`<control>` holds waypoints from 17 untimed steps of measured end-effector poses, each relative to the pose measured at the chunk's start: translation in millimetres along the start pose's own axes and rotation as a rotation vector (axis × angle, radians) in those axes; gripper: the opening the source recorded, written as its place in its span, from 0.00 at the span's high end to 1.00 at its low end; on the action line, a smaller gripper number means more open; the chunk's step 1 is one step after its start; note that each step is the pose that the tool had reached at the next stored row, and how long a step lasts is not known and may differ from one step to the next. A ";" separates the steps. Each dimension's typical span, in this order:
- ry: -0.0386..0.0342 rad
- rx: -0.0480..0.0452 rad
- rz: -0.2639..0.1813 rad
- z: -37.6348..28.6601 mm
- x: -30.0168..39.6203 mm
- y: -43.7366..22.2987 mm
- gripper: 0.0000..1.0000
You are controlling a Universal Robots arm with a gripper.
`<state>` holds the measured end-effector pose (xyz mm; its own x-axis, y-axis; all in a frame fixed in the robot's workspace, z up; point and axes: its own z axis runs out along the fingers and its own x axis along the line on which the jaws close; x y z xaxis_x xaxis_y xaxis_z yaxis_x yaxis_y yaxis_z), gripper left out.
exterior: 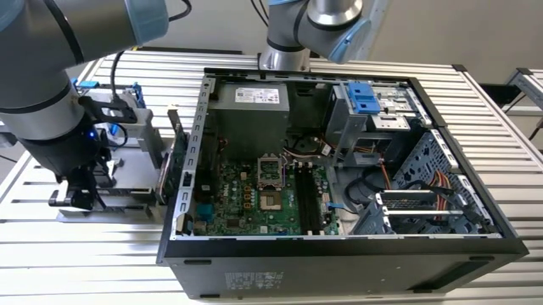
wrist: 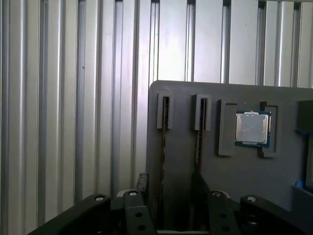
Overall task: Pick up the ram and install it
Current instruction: 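Pick up the ram and move it above insertion slot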
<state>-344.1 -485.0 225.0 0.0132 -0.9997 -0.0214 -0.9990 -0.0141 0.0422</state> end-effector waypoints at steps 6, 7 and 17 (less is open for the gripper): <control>0.0003 -0.0050 0.001 4.1 0.4 -0.1 0.00; 0.0002 -0.0051 0.001 5.0 0.4 -0.2 0.00; -0.0004 -0.0048 0.016 16.1 0.6 -0.7 0.00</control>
<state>-344.1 -485.3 208.8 -0.0028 -0.9998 -0.0211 -0.9989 0.0018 0.0474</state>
